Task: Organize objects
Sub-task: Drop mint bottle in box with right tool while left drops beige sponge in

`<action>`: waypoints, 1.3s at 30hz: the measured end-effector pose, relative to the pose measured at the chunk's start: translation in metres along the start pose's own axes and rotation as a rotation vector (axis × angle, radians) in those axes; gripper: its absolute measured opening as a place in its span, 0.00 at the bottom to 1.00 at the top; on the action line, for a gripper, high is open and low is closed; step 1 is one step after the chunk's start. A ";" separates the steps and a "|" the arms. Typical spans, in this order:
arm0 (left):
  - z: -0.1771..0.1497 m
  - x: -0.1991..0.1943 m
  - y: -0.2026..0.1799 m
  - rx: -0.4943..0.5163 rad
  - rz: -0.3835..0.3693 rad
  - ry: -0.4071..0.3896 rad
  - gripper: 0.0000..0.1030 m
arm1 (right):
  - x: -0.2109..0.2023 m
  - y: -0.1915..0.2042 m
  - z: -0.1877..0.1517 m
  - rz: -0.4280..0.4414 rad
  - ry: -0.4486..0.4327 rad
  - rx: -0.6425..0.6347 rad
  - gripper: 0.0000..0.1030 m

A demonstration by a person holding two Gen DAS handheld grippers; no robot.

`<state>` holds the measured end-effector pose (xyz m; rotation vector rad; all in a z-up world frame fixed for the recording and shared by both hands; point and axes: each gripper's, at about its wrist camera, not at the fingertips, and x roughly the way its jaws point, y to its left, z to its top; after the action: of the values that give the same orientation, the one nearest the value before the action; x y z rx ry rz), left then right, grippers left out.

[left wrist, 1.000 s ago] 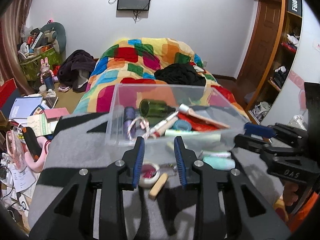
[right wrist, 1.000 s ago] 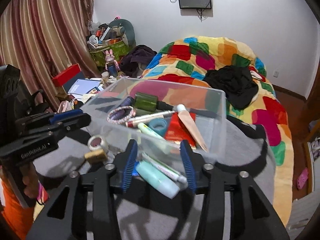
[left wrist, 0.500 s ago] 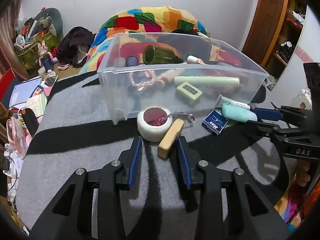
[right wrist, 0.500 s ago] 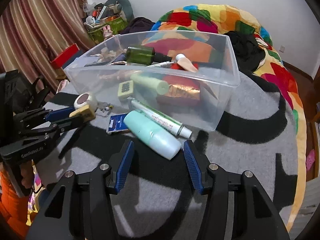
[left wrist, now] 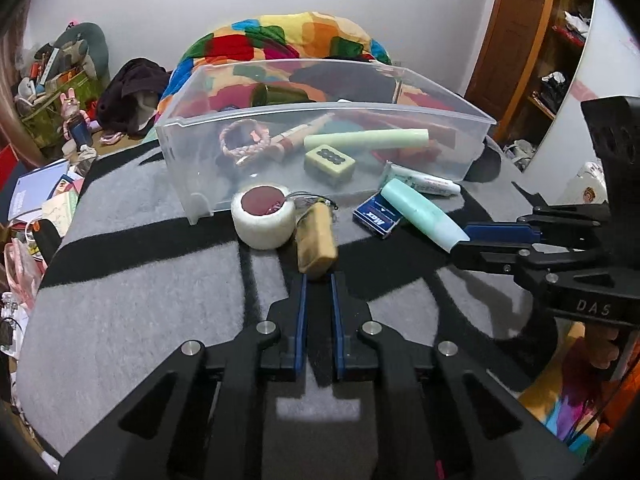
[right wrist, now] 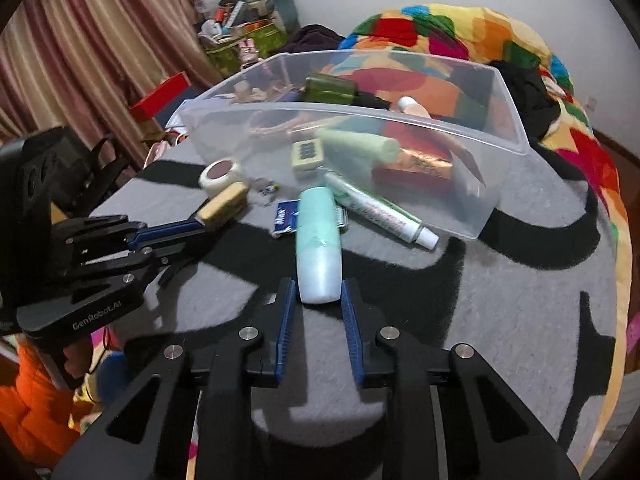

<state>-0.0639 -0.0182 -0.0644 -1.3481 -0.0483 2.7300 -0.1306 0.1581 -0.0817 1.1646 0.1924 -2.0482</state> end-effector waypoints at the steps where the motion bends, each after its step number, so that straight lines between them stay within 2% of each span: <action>1: 0.000 0.000 0.000 0.004 0.005 0.003 0.10 | -0.001 0.002 -0.001 -0.007 -0.005 -0.008 0.21; 3: 0.002 0.001 0.002 -0.003 0.013 0.003 0.10 | -0.001 0.002 0.001 -0.014 -0.010 -0.010 0.26; 4: 0.002 0.001 0.003 -0.006 0.012 0.006 0.11 | -0.001 0.002 0.003 -0.017 -0.008 -0.006 0.33; 6: 0.006 0.004 0.004 -0.018 -0.001 0.012 0.16 | 0.001 0.002 0.007 -0.032 -0.012 -0.003 0.40; 7: 0.007 0.005 0.005 -0.021 -0.006 0.013 0.19 | 0.003 0.002 0.009 -0.041 -0.013 -0.004 0.40; 9: 0.010 0.007 0.004 -0.024 -0.015 0.013 0.32 | 0.008 0.003 0.014 -0.048 -0.008 -0.005 0.40; 12: 0.016 0.011 0.000 -0.024 -0.012 0.015 0.40 | 0.015 0.005 0.021 -0.059 -0.002 -0.009 0.40; 15: 0.021 0.013 -0.003 -0.019 -0.021 0.015 0.40 | 0.022 0.008 0.023 -0.065 0.004 -0.014 0.38; 17: 0.023 0.014 -0.007 -0.011 -0.021 0.016 0.40 | 0.024 0.008 0.022 -0.081 -0.004 -0.019 0.28; 19: 0.025 0.017 -0.010 -0.005 -0.022 0.022 0.40 | 0.022 0.008 0.020 -0.081 -0.009 -0.020 0.22; 22: 0.027 0.025 -0.013 0.001 -0.018 0.047 0.40 | 0.016 0.004 0.018 -0.075 -0.025 -0.008 0.22; 28: 0.032 0.033 -0.020 0.022 0.022 0.040 0.40 | 0.010 0.003 0.015 -0.077 -0.052 -0.015 0.22; 33: 0.024 0.027 -0.020 0.035 0.007 0.009 0.23 | 0.004 -0.001 0.015 -0.055 -0.071 -0.001 0.22; 39: 0.016 0.016 -0.021 0.038 0.005 -0.008 0.23 | -0.005 -0.003 0.019 -0.037 -0.107 0.012 0.22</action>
<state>-0.0848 0.0042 -0.0661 -1.3293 0.0057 2.7260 -0.1441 0.1538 -0.0675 1.0629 0.1499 -2.1403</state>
